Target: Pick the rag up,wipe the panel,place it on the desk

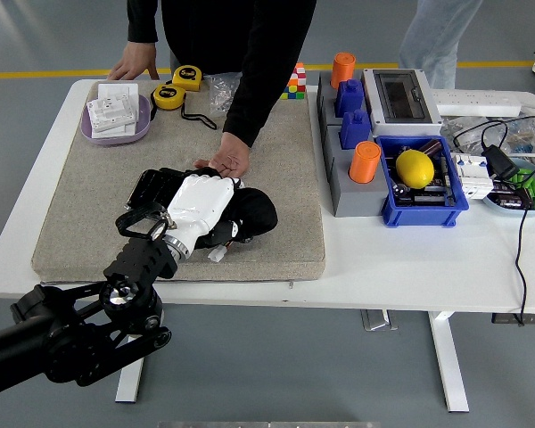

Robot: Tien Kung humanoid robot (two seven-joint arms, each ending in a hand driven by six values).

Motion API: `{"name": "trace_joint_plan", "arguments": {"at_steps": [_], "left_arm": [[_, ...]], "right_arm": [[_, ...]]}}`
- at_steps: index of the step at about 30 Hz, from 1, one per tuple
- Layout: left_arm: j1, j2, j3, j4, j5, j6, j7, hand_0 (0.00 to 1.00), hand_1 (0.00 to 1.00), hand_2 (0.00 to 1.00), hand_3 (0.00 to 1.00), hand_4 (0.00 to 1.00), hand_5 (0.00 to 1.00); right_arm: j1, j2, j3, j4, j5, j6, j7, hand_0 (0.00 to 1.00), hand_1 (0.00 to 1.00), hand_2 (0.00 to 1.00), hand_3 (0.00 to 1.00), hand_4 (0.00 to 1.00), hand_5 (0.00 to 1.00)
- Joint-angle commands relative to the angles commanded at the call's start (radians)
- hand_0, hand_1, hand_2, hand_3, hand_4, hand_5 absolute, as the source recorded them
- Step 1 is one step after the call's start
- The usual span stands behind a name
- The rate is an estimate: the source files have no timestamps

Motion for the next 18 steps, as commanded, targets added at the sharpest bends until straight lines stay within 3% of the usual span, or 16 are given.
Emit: {"name": "trace_joint_plan", "arguments": {"at_steps": [18], "left_arm": [[0.020,0.021,-0.050,0.022,0.015,0.001,0.000,0.272,0.217,0.466,0.453,0.248,0.002]], "right_arm": [[-0.004,0.000,-0.008,0.003,0.009,-0.004,0.000,0.743,0.691,0.701,0.622,0.998,0.552]]}}
